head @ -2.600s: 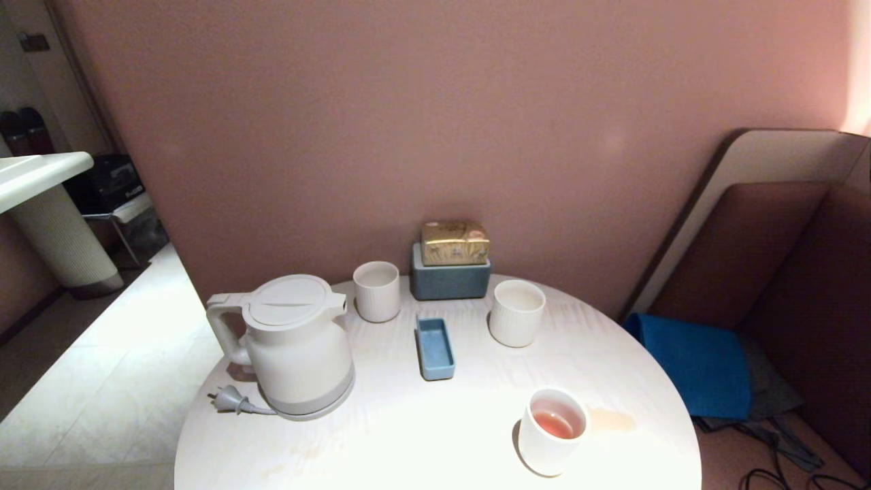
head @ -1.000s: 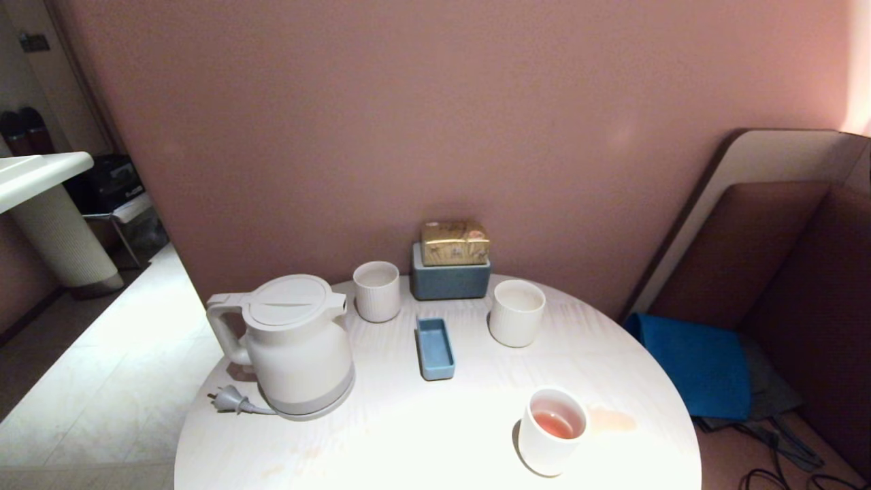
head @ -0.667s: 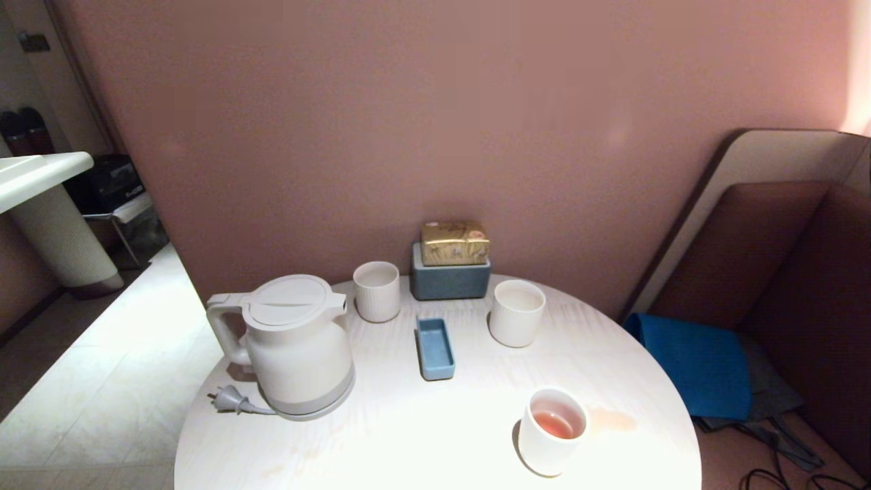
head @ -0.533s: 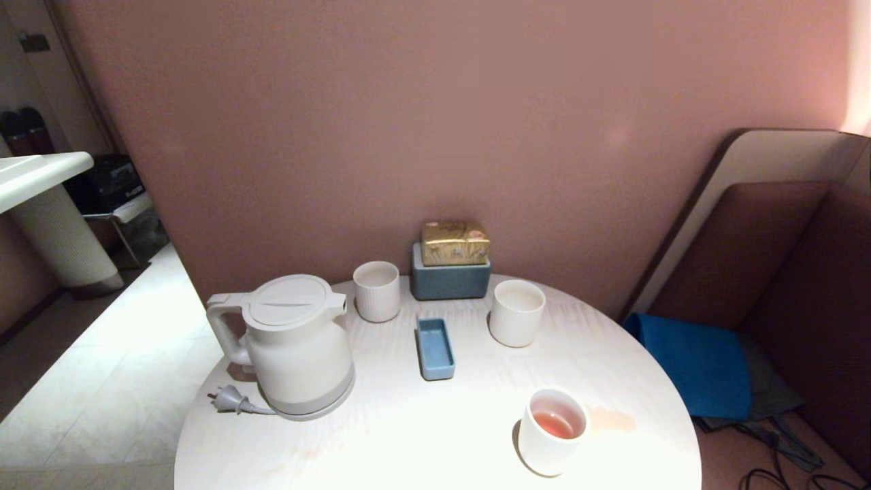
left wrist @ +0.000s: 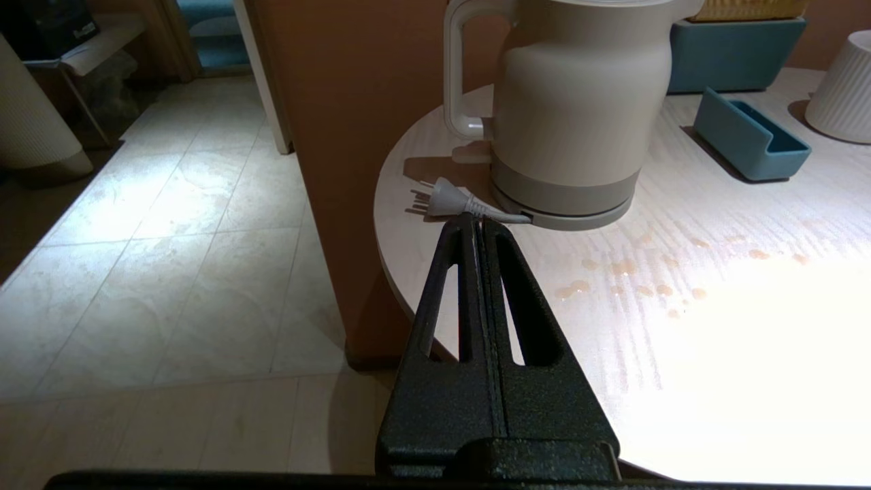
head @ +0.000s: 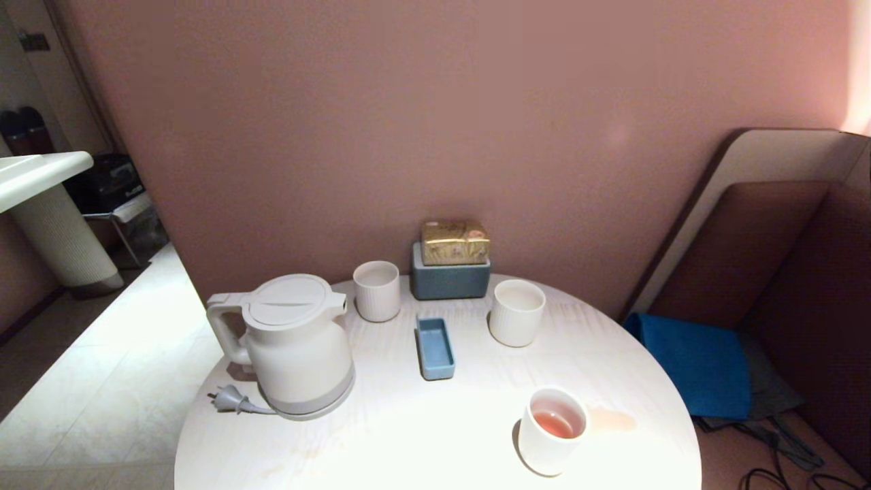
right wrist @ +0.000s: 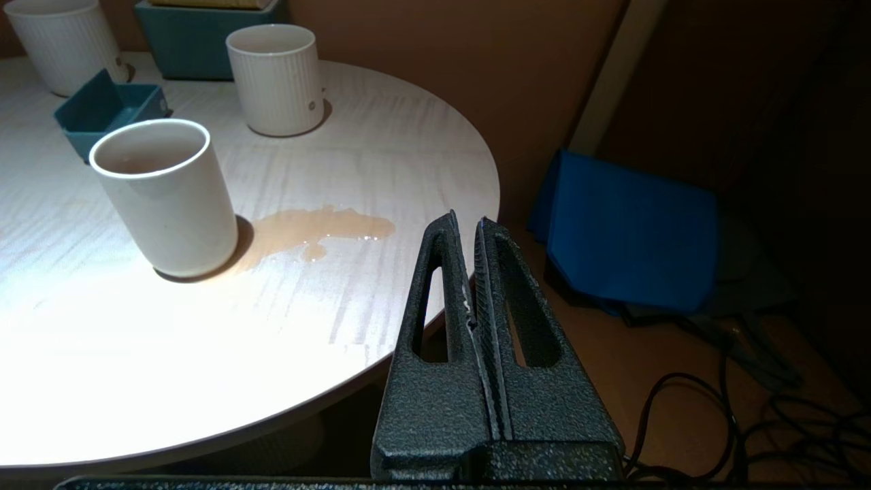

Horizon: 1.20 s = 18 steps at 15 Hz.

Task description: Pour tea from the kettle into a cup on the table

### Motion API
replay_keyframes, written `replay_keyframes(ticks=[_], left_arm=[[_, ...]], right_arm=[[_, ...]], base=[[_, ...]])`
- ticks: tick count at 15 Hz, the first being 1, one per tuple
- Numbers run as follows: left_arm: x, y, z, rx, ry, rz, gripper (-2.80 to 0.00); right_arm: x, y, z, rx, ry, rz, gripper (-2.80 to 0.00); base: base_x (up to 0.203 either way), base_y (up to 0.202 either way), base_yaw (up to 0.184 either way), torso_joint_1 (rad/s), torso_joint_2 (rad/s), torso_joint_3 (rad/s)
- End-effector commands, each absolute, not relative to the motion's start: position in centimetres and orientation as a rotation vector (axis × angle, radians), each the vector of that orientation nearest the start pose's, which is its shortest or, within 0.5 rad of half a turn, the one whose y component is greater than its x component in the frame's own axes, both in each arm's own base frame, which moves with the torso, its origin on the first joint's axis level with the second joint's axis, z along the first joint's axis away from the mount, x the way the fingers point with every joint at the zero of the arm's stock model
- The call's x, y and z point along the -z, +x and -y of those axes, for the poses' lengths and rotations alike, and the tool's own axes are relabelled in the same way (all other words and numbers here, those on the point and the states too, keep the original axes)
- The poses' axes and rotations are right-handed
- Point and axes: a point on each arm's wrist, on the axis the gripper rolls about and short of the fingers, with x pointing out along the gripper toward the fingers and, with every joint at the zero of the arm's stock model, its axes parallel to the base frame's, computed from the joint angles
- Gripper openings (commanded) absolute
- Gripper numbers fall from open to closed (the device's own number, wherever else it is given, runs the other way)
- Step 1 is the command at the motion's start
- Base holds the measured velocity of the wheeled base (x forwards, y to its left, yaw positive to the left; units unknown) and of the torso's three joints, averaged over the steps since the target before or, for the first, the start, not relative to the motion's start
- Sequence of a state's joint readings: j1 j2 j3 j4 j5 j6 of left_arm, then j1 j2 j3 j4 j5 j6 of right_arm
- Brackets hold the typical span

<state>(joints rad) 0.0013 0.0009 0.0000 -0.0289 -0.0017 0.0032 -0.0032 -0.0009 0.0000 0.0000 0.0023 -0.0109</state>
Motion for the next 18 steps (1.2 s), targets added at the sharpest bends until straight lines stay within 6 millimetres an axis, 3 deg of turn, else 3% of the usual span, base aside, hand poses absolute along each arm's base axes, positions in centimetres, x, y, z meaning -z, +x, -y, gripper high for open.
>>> replay_keyframes(ticks=[1,7,18], left_arm=[[-7.85,-2.27,0.01,0.000,0.003,0.028,-2.80],[-7.86,-2.27,0.01,0.000,0.003,0.028,-2.80],[-7.87,-2.27,0.01,0.000,0.003,0.029,-2.80]], right_arm=[[-7.55,-2.28,-0.01,0.000,-0.014,0.000,-2.80],[-7.55,-2.28,-0.02,-0.002,-0.014,0.000,-2.80],[-7.53,-2.28,-0.02,-0.003,-0.020,-0.002,-2.80]], base=[[0.000,0.000,0.000,-0.154,0.03,-0.139],[0.000,0.000,0.000,-0.273,0.02,-0.248],[0.000,0.000,0.000,-0.016,0.00,-0.016]])
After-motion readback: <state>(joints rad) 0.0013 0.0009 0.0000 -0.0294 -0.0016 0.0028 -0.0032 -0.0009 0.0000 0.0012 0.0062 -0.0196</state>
